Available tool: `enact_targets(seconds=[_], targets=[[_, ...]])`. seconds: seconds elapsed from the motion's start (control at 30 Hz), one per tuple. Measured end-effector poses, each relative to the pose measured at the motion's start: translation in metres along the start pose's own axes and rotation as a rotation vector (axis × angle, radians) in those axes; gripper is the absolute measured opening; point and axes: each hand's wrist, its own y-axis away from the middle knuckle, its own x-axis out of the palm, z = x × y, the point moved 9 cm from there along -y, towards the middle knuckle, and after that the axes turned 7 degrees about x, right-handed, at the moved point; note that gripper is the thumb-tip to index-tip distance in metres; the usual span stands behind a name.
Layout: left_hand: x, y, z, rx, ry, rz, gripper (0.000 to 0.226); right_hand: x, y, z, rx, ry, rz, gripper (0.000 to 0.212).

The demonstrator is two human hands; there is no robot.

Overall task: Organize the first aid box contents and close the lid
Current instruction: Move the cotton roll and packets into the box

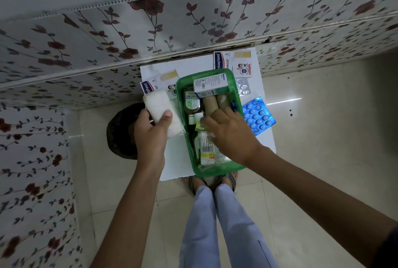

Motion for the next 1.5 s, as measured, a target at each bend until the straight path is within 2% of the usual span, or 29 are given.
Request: enact_targets(seconds=[0.17,0.27,0.4,0.47,0.53,0.6,0.63,0.73,0.8,0.9,0.97,1.03,1.1,1.13,1.2,1.3,1.37,1.4,1.5], targets=[[0.005,-0.002,0.005,-0.005,-0.007,0.034,0.018,0.016,0.023,0.026,-0.196,0.023,0.018,0.040],[0.007,-0.004,0.006,-0.004,-0.051,0.066,0.016,0.020,0.022,0.027,-0.196,0.047,0.087,0.041],[0.013,-0.009,0.007,0.006,-0.139,0.126,0.019,0.025,0.018,0.022,-0.181,-0.145,0.221,0.046],[0.019,-0.009,0.005,0.008,-0.148,0.130,0.015,0.018,0.012,0.010,-0.078,-0.353,0.283,0.036],[0.029,-0.009,0.005,0.003,-0.138,0.144,0.009,-0.001,0.002,-0.017,0.192,-0.659,0.178,0.021],[0.046,-0.006,0.006,-0.005,-0.130,0.219,0.009,-0.012,-0.002,-0.033,0.403,-0.961,0.122,0.024],[0.054,-0.002,0.007,-0.017,-0.127,0.274,0.014,-0.013,-0.006,-0.033,0.439,-1.035,0.130,0.026],[0.062,0.000,0.007,-0.032,-0.150,0.340,0.028,-0.018,-0.021,-0.024,0.452,-0.926,0.158,0.027],[0.047,-0.008,0.002,-0.007,-0.091,0.234,0.023,-0.016,-0.035,-0.026,0.506,-0.867,0.138,0.024],[0.010,-0.028,-0.007,0.099,-0.148,0.011,0.019,-0.005,-0.051,-0.016,0.510,-0.646,0.144,0.015],[-0.005,-0.045,-0.004,0.134,-0.227,-0.055,0.021,0.001,-0.055,-0.008,0.516,-0.574,0.101,0.023],[-0.008,-0.067,0.001,0.177,-0.413,-0.038,0.024,0.005,-0.052,-0.002,0.482,-0.419,0.043,0.035],[0.003,-0.088,0.004,0.243,-0.639,0.049,0.029,0.001,-0.049,0.005,0.384,-0.207,-0.009,0.029],[0.012,-0.097,0.005,0.283,-0.728,0.100,0.032,-0.006,-0.047,0.006,0.333,-0.183,-0.048,0.024],[0.031,-0.114,0.007,0.366,-0.872,0.200,0.036,-0.025,-0.045,-0.001,0.269,-0.290,-0.105,0.016],[0.052,-0.134,0.013,0.409,-1.132,0.316,0.053,-0.060,-0.049,-0.062,0.435,-0.502,-0.256,0.015],[0.063,-0.142,0.012,0.411,-1.242,0.345,0.062,-0.068,-0.058,-0.122,0.609,-0.515,-0.330,0.020],[0.064,-0.143,0.012,0.400,-1.270,0.345,0.065,-0.061,-0.064,-0.145,0.694,-0.521,-0.301,0.026],[0.057,-0.150,0.016,0.320,-1.272,0.329,0.072,-0.017,-0.088,-0.177,0.862,-0.480,-0.025,0.053]])
